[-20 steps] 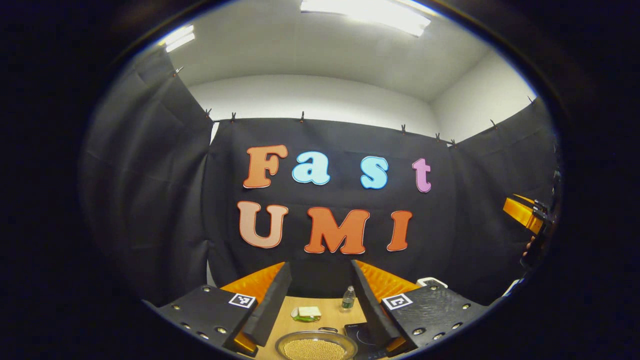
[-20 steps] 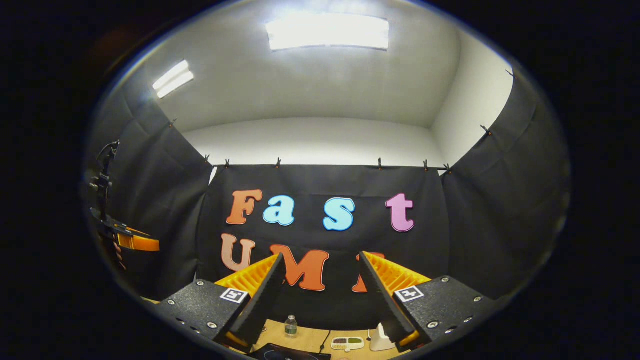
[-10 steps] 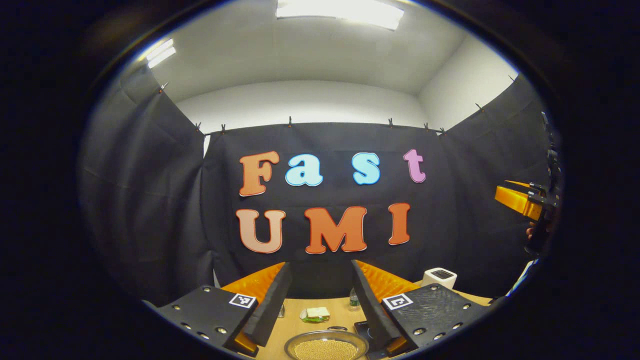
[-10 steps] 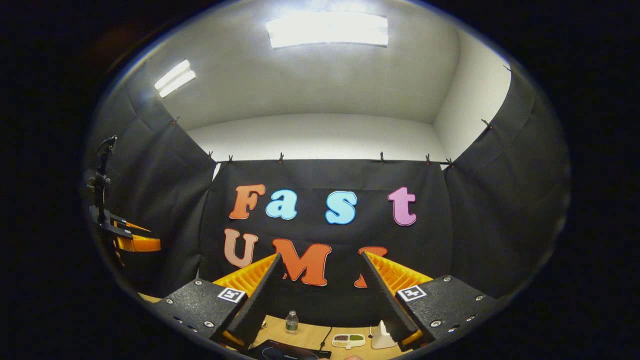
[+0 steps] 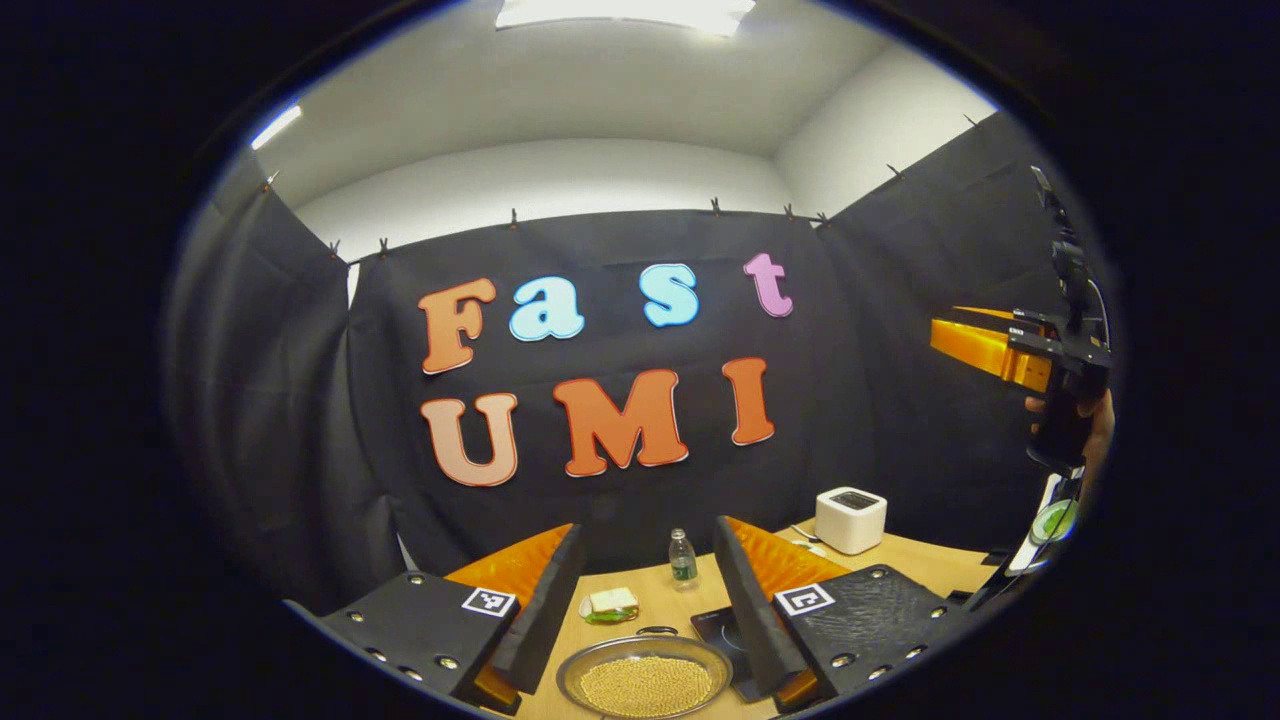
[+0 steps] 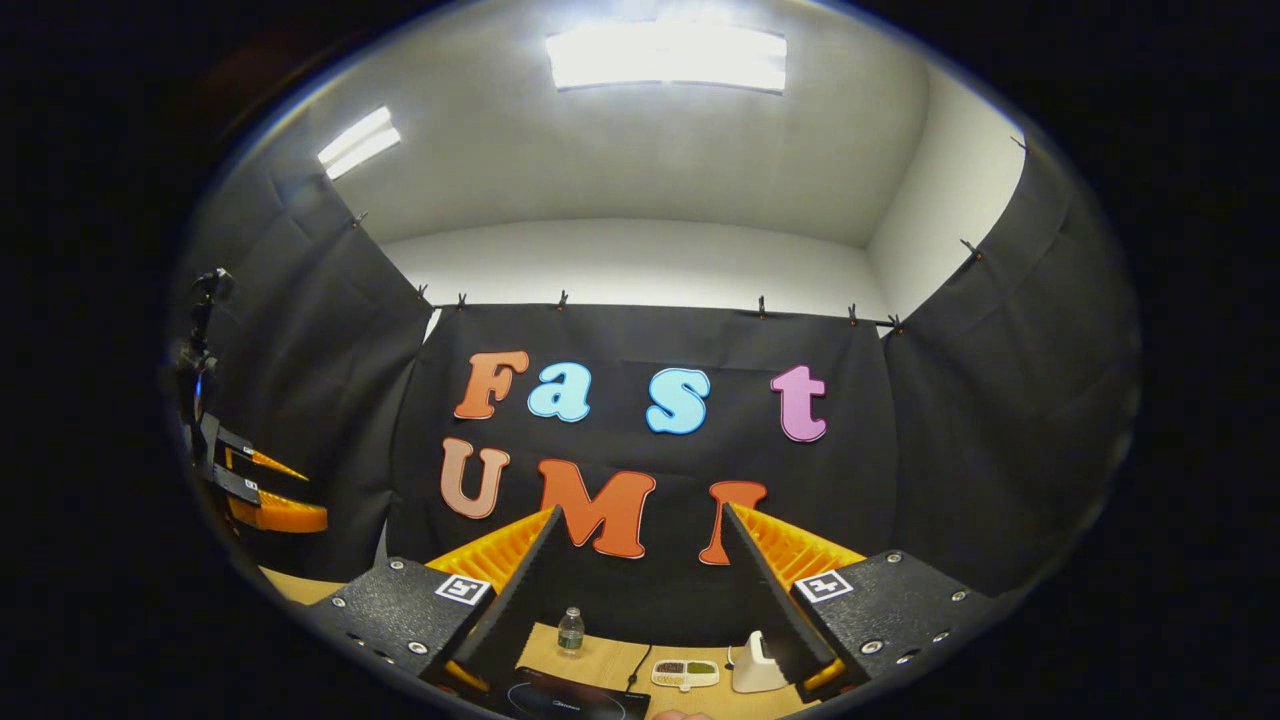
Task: First push the handle of the pot to place it horizontally, then grasp the pot with both hands and set it on the induction cooktop.
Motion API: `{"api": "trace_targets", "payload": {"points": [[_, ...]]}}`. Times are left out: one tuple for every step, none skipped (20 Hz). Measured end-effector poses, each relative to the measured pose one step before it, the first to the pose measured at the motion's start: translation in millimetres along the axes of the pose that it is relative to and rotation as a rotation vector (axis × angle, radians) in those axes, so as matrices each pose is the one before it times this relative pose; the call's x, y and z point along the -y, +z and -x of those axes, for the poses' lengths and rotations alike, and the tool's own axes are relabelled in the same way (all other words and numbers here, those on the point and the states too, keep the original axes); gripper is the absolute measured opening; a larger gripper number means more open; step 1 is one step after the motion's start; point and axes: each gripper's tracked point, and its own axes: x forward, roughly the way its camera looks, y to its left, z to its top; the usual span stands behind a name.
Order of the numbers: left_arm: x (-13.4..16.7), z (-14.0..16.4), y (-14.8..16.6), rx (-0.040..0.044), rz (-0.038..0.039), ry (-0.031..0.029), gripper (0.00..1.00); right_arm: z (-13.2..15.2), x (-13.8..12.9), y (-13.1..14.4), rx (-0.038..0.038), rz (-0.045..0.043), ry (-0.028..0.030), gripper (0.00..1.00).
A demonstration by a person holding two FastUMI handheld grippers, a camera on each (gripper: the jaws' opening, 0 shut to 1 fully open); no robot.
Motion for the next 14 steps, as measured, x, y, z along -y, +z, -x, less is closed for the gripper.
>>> {"api": "trace_targets", "payload": {"points": [[0.9,-2.72,-13.91,-0.03178,-0.00265,-0.00339,0.77,2.12,-0.84,-3.02,0.00045,0.00254,0.00337,0.95],[2.8,-3.58,-16.23,-0.04053,-0.00151,-0.00894,0.6,1.21,1.03,-2.76,0.00259,0.00658,-0.00198,0.95],[3.1,-5.92,-17.08,-0.04392,0.00257,-0.00611,0.56,1.02,5.54,-1.28,0.00793,0.00565,-0.01122,0.95],[2.61,-1.86,-19.42,-0.05594,0.01185,-0.00102,0.4,-1.12,5.54,-1.83,0.00913,0.00832,-0.01647,0.95],[10.23,-3.94,-19.42,-0.0511,0.01475,-0.02826,0.35,0.93,4.79,-3.16,0.00472,0.00642,-0.01535,0.95],[6.41,-4.09,-13.54,-0.03805,0.0076,-0.01392,0.28,0.57,3.5,-3.38,-0.00008,0.00148,-0.01218,0.95],[-4.04,-4.5,-15.6,-0.03943,0.00763,0.01107,0.26,0.12,1.76,-4.15,-0.00292,-0.0031,-0.00773,0.95],[4.59,-4.83,-14.29,-0.03658,0.00543,-0.01936,0.06,0.16,0.63,-5.92,-0.0062,-0.00507,-0.00143,0.95],[3.71,-6.63,-11.35,-0.02541,0.01316,-0.01506,0.05,0.23,0.18,-6.1,-0.00905,-0.00755,0.0012,0.95],[-0.3,-4.75,-13.21,-0.03928,0.0075,0.00319,0.05,-0.55,0.54,-6.39,-0.011,-0.00804,-0.00133,0.95],[-0.41,-6.34,-15.97,-0.03848,0.01495,-0.00156,0.05,0.82,2.21,-6.81,-0.01051,-0.00616,-0.00108,0.95],[0.99,-4.76,-14.97,-0.03519,0.01251,-0.00497,0.03,-0.16,0.19,-7.47,-0.01131,-0.00185,0.0002,0.95],[-1.69,-6.27,-15.65,-0.03879,0.00987,0.00625,0.03,0.82,1.11,-7.11,-0.00885,0.00026,-0.00179,0.95],[-3.08,-7.04,-17.31,-0.04156,0.01443,0.00359,0.03,-0.02,-0.01,-5.7,-0.00625,-0.00022,-0.00265,0.95]]}}
